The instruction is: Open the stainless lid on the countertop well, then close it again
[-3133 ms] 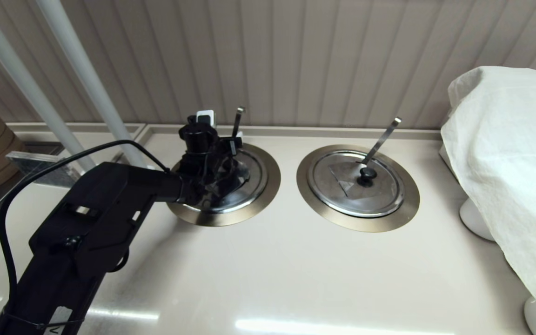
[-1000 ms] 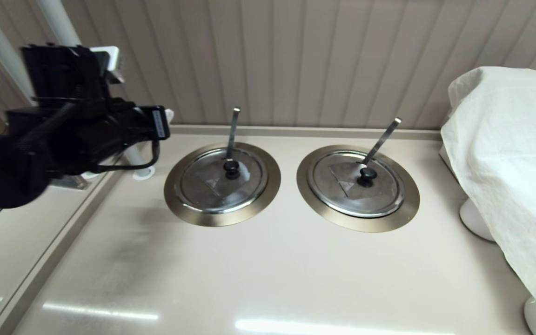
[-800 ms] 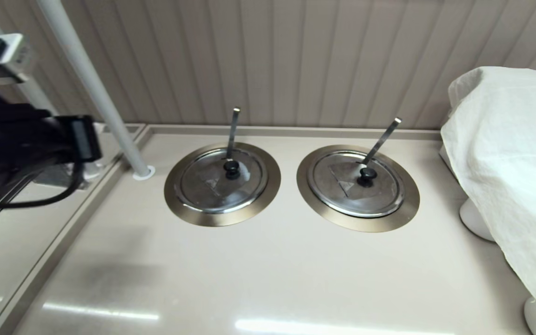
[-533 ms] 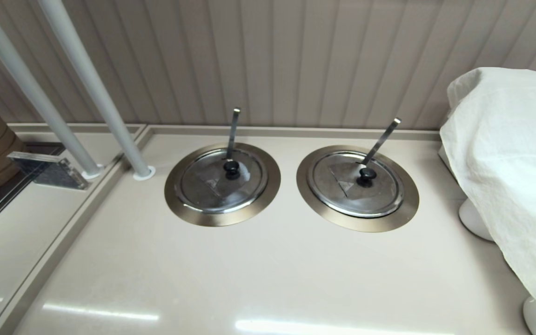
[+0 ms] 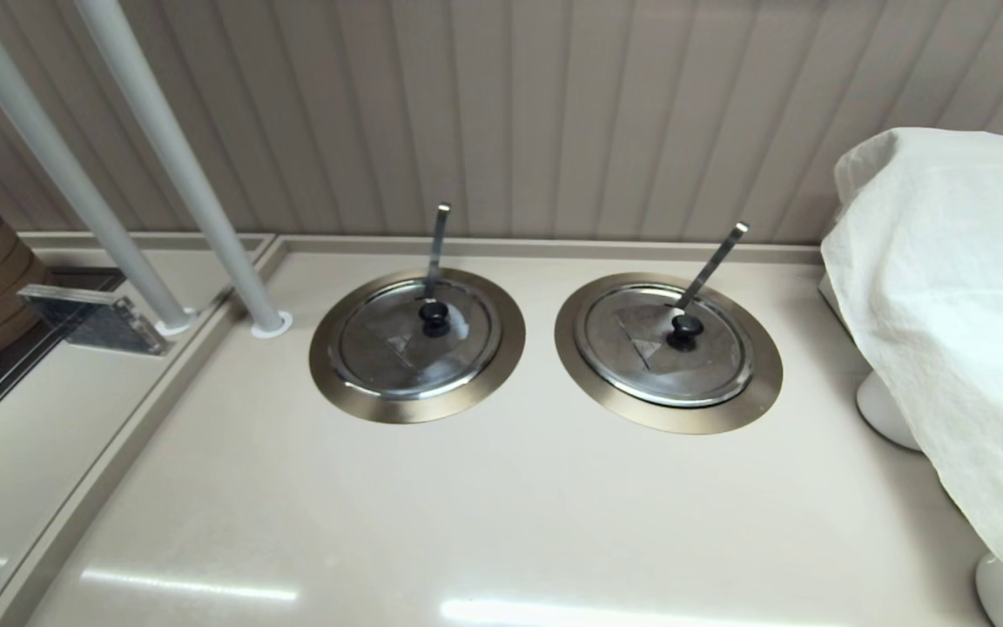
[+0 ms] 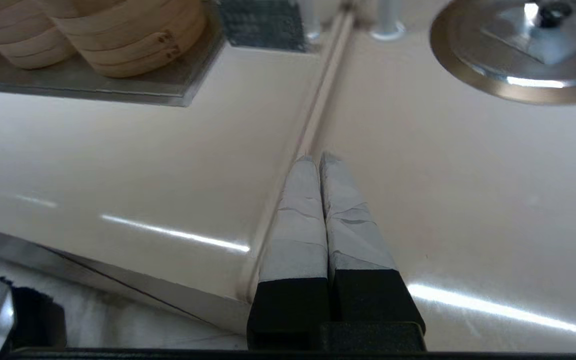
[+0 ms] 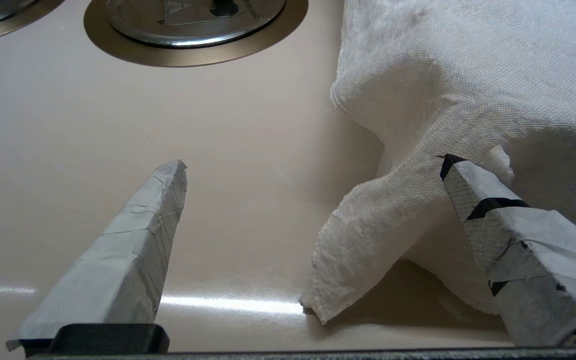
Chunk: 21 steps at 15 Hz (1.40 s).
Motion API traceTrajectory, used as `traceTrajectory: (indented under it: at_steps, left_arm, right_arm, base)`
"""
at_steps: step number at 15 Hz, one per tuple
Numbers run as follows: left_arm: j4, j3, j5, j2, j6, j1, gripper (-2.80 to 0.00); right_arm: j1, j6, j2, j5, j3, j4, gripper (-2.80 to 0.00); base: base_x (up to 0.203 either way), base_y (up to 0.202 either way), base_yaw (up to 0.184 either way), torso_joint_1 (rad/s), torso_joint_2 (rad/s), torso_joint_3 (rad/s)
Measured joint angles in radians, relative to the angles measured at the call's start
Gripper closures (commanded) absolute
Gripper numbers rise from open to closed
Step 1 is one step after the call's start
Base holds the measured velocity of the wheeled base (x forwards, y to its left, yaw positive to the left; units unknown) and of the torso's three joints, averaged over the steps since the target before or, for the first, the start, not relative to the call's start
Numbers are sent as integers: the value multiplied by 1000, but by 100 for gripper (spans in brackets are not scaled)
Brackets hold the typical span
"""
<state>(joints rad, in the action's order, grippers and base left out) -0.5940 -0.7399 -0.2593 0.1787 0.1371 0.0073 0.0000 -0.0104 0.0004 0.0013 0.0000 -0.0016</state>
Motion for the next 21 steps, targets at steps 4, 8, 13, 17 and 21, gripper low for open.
traceTrajectory:
  at_steps: [4,8,13,17,21]
  left_arm:
    - [30,286,249,-145,-79,-2,0]
    - [330,603,293,-177,-100,-4,0]
    - [588,726,301,-181,-24,-3,0]
    - [589,738,291,-181,-40,-3,0]
    - [590,740,290,-181,-38,-3,0]
  right_arm:
    - [0,0,0,0,0,0,-280]
    - [0,0,0,0,0,0,-280]
    - [0,0,0,0,0,1,-280]
    - [0,0,0,0,0,0,-280]
    - [0,-10,0,0,0,0,-280]
  base:
    - [0,0,0,0,0,0]
    - [0,0,0,0,0,0]
    - [0,0,0,0,0,0]
    - [0,0,0,0,0,0]
    - [0,0,0,0,0,0]
